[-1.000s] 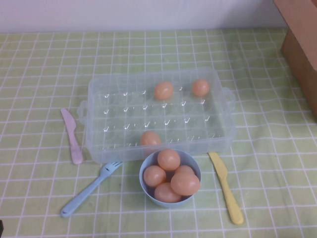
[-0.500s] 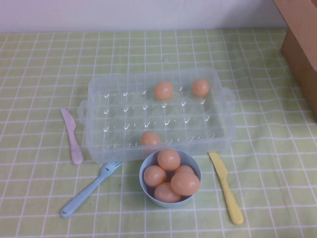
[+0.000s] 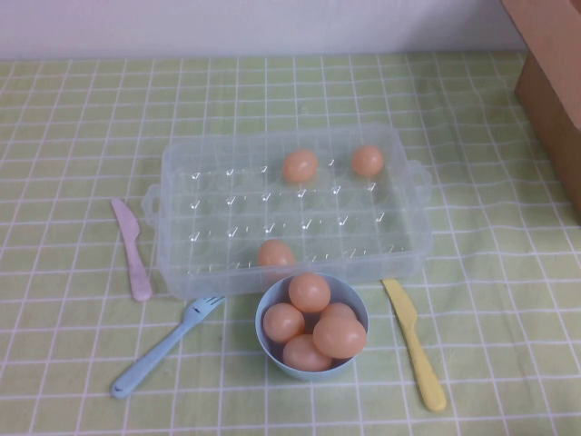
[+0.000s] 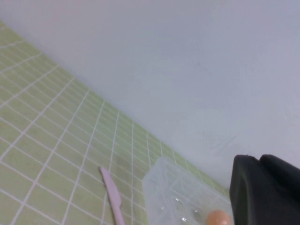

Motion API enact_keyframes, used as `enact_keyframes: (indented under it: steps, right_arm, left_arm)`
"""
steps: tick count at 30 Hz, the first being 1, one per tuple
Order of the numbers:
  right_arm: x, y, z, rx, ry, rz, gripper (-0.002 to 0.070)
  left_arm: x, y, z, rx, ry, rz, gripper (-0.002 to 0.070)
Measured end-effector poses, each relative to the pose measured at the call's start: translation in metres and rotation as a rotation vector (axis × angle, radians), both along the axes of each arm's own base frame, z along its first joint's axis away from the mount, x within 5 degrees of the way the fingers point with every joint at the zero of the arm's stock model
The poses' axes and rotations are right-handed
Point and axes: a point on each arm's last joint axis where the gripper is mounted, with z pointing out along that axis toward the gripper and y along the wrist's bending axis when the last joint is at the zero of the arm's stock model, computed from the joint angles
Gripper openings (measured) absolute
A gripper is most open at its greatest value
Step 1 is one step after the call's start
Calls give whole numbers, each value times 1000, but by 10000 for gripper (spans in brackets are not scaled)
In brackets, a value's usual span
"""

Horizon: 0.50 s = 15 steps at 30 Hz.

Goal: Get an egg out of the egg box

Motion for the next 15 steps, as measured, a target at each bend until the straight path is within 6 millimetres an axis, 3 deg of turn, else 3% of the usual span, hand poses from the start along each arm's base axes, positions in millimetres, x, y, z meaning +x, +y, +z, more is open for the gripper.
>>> enact_keyframes:
  steps: [10, 15]
  right_arm:
    - [0, 0, 0, 0, 0, 0, -17]
    - [0, 0, 0, 0, 0, 0, -17]
  left_arm:
    - [-1, 0, 6, 42, -19, 4, -3]
    - [-2, -13, 33, 191, 75, -131, -3]
